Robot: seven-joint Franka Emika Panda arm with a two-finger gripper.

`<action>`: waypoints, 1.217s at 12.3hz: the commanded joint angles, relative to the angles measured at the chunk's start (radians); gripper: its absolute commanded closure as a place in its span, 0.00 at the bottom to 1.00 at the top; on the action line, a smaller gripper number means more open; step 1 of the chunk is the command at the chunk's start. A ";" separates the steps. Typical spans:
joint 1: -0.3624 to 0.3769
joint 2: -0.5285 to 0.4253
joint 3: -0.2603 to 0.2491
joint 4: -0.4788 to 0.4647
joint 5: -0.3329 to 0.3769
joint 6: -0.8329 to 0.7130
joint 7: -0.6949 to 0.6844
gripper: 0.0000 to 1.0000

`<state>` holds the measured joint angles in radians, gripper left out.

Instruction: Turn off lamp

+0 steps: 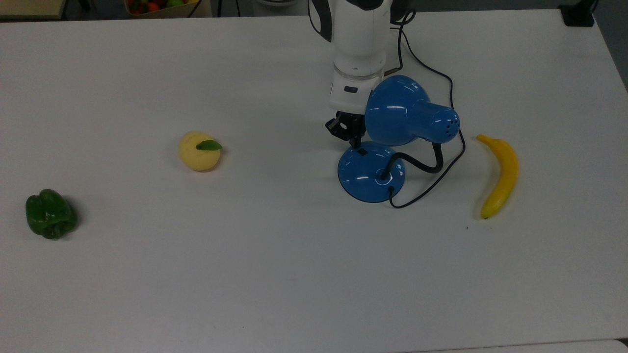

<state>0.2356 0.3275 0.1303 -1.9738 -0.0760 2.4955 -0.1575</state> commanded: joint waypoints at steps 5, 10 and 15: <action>-0.027 -0.088 0.011 0.015 0.010 -0.252 0.063 1.00; -0.097 -0.201 0.006 0.065 -0.041 -0.568 0.280 1.00; -0.188 -0.255 0.002 0.232 -0.041 -0.797 0.279 1.00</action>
<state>0.0711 0.0953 0.1280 -1.8170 -0.1046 1.8000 0.0956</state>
